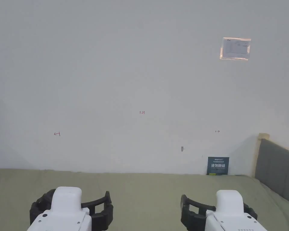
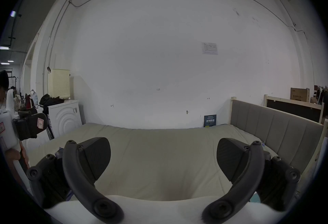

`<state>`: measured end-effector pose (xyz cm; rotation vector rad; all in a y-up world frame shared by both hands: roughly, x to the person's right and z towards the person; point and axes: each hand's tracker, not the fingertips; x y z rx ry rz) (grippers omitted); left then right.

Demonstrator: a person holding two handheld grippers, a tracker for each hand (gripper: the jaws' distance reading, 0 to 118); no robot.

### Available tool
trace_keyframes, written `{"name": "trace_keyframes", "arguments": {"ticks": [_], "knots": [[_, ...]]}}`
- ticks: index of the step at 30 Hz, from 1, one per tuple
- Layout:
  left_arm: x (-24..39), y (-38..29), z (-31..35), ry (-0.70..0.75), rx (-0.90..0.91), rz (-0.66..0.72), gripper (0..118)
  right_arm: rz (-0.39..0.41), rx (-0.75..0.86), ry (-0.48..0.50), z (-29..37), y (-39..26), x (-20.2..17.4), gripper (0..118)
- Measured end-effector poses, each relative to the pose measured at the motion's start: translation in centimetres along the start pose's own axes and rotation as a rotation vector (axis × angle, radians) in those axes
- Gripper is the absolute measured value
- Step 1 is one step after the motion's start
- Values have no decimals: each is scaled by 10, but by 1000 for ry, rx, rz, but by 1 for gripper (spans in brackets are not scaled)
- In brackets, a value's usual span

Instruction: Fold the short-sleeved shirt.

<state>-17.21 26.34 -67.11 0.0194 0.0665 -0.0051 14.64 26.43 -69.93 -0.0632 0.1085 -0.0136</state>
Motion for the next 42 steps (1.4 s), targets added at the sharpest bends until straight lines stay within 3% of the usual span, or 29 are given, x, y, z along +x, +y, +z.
{"name": "trace_keyframes", "arguments": {"ticks": [2,3,4,5,6,8,19,24,31,36,39,42], "knots": [[0,0,0,-10,-4,0,116,1,0,3,1,0,0,105],[0,0,1,-11,-2,1,106,4,1,0,1,0,0,89],[1,0,2,-15,-1,1,62,15,0,-10,1,0,-1,53],[2,-1,1,5,7,-3,5,22,-3,-11,2,-1,-1,13],[2,-3,-2,47,-13,-19,0,36,-8,-31,1,-1,0,0],[4,-2,5,-6,1,1,0,34,9,-17,4,-5,1,0],[-2,-8,8,14,-16,-10,0,60,4,-2,7,-5,-8,0],[-37,-17,37,114,-24,-28,0,67,2,131,6,-10,-58,0],[-125,-35,92,325,-92,-2,0,65,-51,384,0,-35,-163,0],[-173,-44,104,393,-153,21,0,88,-81,445,-6,-56,-202,0],[-197,-58,86,393,-269,59,0,102,-101,464,-17,-68,-213,0],[-226,-88,49,304,-511,162,0,132,-124,469,-32,-83,-221,0]]}}
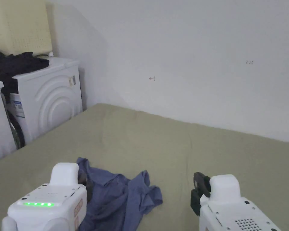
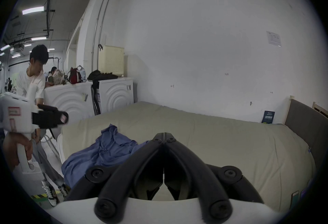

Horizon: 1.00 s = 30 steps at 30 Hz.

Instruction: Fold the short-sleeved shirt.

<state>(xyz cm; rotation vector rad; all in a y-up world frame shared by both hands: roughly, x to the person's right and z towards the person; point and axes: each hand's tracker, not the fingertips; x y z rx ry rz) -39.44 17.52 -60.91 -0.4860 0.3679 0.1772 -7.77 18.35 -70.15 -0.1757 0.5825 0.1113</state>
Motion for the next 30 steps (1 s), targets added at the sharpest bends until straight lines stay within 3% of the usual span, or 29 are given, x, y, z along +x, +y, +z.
{"name": "trace_keyframes", "arguments": {"ticks": [4,7,11,12,14,15,20,22,24,26,27,28,29,30], "knots": [[-9,-26,-86,-20,-308,-55,0,44,-60,2,-31,-24,2,0],[-12,-48,-141,-64,-461,-57,0,29,-125,5,-59,-44,6,0],[-15,-63,-185,-81,-518,-104,0,-3,-193,20,-88,-66,13,0],[-15,-64,-191,-84,-519,-117,5,1,-200,20,-93,-70,13,0],[-16,-65,-196,-103,-496,-102,90,0,-217,21,-103,-77,14,0],[-15,-65,-201,-108,-499,-104,118,-7,-225,24,-105,-79,14,0],[-19,-69,-190,-59,-534,-252,118,-26,-249,37,-114,-89,13,0],[-14,-75,-218,10,-560,-284,118,-25,-254,39,-113,-92,14,0],[-23,-77,-213,63,-555,-280,107,-27,-259,38,-111,-93,16,0],[12,-74,-253,-6,-563,-181,101,-43,-265,32,-110,-94,20,0],[14,-68,-251,-13,-574,-112,93,-48,-268,29,-110,-95,22,0],[20,-64,-248,-26,-572,-91,70,-52,-269,23,-109,-95,24,0],[-10,-68,-255,-12,-518,-138,31,-56,-269,18,-107,-95,26,0],[-5,-65,-249,-10,-491,-165,6,-60,-267,14,-105,-95,28,0]]}}
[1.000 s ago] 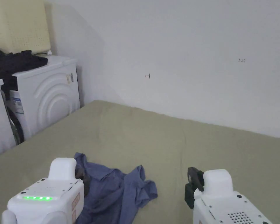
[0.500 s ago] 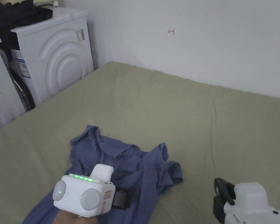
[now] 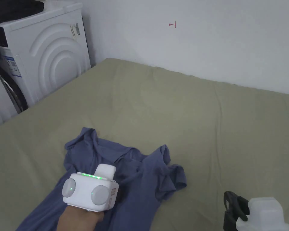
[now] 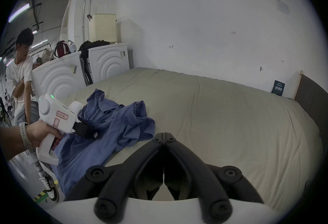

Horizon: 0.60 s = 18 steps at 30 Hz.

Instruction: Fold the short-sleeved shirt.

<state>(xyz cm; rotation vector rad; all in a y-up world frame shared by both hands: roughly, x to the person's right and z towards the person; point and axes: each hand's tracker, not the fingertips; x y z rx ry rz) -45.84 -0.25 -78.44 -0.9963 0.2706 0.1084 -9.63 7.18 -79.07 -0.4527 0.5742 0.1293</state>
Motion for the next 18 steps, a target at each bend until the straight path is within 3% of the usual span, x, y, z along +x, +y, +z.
{"name": "trace_keyframes", "arguments": {"ticks": [1,5,10,12,18], "knots": [[5,-1,4,39,15,-13,6,-10,3,-4,3,-1,2,0],[-9,-3,-1,-37,9,36,6,-40,12,-15,14,0,10,0],[7,2,22,-268,178,146,6,-54,31,-35,35,-3,24,0],[36,10,24,-245,185,83,6,-72,36,-56,44,-4,33,0],[138,43,35,-439,277,67,6,-114,41,-168,85,-17,77,0]]}}
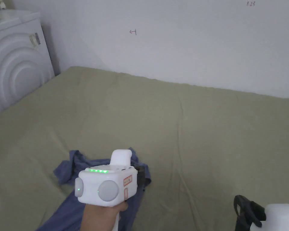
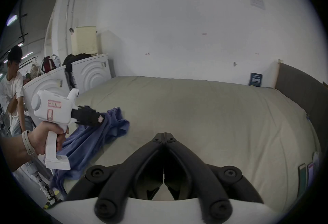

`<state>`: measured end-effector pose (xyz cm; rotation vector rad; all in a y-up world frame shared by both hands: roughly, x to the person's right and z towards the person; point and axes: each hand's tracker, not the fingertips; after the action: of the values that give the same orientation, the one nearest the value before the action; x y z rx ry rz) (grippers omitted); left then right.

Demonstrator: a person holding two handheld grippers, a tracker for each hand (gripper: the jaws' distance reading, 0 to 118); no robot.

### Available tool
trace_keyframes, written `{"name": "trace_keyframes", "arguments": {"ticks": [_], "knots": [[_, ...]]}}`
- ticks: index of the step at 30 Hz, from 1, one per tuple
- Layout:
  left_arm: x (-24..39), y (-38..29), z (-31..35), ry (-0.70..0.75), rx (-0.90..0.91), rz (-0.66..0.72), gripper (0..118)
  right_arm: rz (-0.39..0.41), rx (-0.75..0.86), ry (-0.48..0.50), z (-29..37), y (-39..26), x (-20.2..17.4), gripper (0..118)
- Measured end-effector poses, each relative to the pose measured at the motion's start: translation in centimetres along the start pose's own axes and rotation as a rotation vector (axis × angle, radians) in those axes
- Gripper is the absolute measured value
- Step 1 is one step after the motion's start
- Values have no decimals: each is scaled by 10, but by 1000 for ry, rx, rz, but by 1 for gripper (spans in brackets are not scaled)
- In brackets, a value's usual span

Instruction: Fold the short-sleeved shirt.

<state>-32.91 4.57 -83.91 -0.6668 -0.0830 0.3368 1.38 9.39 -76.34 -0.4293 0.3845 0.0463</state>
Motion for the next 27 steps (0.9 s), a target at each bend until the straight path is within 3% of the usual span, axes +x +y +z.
{"name": "trace_keyframes", "arguments": {"ticks": [15,19,27], "knots": [[350,10,-109,-496,-55,-289,6,-85,12,-330,83,-17,158,0],[392,-23,-146,-486,-165,-333,6,-115,-5,-380,91,-30,190,0],[390,-85,-210,-352,-378,-362,6,-168,-32,-412,89,-48,221,0]]}}
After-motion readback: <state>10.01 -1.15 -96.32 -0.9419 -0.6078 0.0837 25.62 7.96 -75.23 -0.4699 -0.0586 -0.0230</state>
